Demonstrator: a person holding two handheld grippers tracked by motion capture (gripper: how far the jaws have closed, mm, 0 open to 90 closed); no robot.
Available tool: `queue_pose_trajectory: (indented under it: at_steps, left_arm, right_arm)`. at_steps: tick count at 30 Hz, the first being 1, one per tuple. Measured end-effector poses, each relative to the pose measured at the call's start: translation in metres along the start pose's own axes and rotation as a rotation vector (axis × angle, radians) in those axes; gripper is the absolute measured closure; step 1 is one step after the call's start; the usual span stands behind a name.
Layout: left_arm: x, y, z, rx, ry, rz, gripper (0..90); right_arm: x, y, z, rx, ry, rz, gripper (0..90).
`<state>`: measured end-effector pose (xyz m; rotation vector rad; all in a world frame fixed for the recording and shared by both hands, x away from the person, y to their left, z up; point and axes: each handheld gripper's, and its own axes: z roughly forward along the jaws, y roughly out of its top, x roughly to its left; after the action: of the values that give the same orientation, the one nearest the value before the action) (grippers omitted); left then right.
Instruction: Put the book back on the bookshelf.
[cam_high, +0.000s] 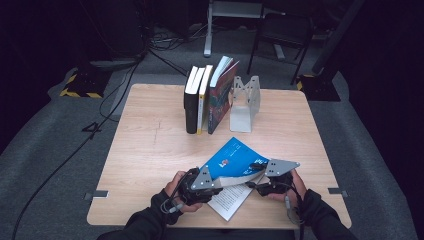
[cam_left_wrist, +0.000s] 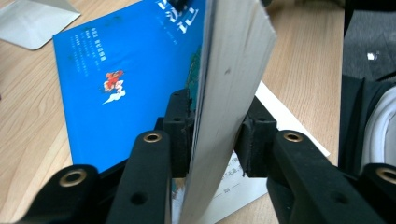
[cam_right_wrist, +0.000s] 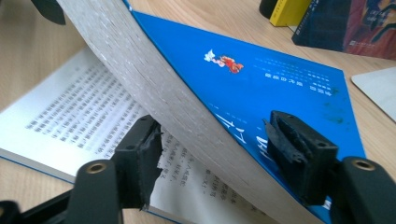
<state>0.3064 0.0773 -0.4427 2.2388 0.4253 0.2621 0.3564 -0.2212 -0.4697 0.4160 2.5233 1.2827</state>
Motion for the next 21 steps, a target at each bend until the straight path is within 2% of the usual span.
queue_pose_trajectory:
  at_steps: [1, 2, 3, 4, 5, 6, 9, 11, 13, 15, 16, 17, 18, 20, 21]
  left_arm:
    - [0.000, -0.001, 0.000, 0.000, 0.008, -0.008, 66.1]
    - [0.000, -0.001, 0.000, 0.000, 0.008, -0.008, 62.4]
    - [-0.001, -0.004, 0.000, 0.042, 0.022, -0.032, 62.4]
    - [-0.001, -0.004, 0.000, 0.042, 0.022, -0.032, 47.8]
    - [-0.003, -0.010, -0.001, 0.058, 0.060, -0.052, 47.8]
    - [-0.004, -0.013, -0.003, 0.063, 0.076, -0.048, 44.3]
    - [-0.006, -0.020, 0.000, 0.105, 0.148, -0.023, 36.4]
    - [-0.006, -0.021, 0.005, 0.104, 0.187, -0.022, 37.8]
    - [-0.003, -0.020, 0.011, 0.095, 0.221, -0.020, 48.3]
    - [0.004, -0.017, 0.016, 0.070, 0.184, -0.003, 54.0]
    - [0.006, -0.015, 0.017, 0.071, 0.177, 0.025, 55.5]
    - [0.006, -0.015, 0.017, 0.071, 0.177, 0.025, 56.8]
    - [0.008, -0.013, 0.019, 0.072, 0.162, 0.054, 56.8]
    - [0.016, -0.009, 0.020, 0.062, 0.128, 0.058, 58.1]
    - [0.021, -0.008, 0.021, 0.043, 0.115, 0.063, 58.1]
  right_arm:
    - [0.001, -0.001, 0.000, -0.004, 0.009, -0.011, 42.2]
    - [0.001, -0.001, 0.000, -0.004, 0.009, -0.011, 42.2]
    - [0.003, 0.000, -0.001, -0.005, 0.007, -0.029, 45.8]
    - [0.003, 0.000, -0.001, -0.005, 0.007, -0.029, 45.8]
    - [0.008, 0.001, -0.002, 0.001, 0.003, -0.056, 50.8]
    - [0.011, 0.002, -0.002, 0.006, -0.008, -0.078, 53.0]
    - [0.013, 0.004, -0.004, 0.002, -0.010, -0.084, 55.1]
    - [0.016, 0.006, -0.005, 0.006, -0.010, -0.091, 57.2]
    - [0.020, 0.007, -0.007, 0.016, -0.019, -0.101, 58.5]
    - [0.024, 0.009, -0.009, 0.019, -0.031, -0.106, 59.9]
    - [0.026, 0.009, -0.011, 0.021, -0.040, -0.107, 60.8]
    - [0.026, 0.009, -0.011, 0.021, -0.040, -0.107, 60.8]
    - [0.028, 0.009, -0.012, 0.023, -0.044, -0.109, 61.7]
    - [0.031, 0.009, -0.017, 0.023, -0.067, -0.111, 63.1]
    - [0.031, 0.010, -0.018, 0.019, -0.074, -0.106, 63.4]
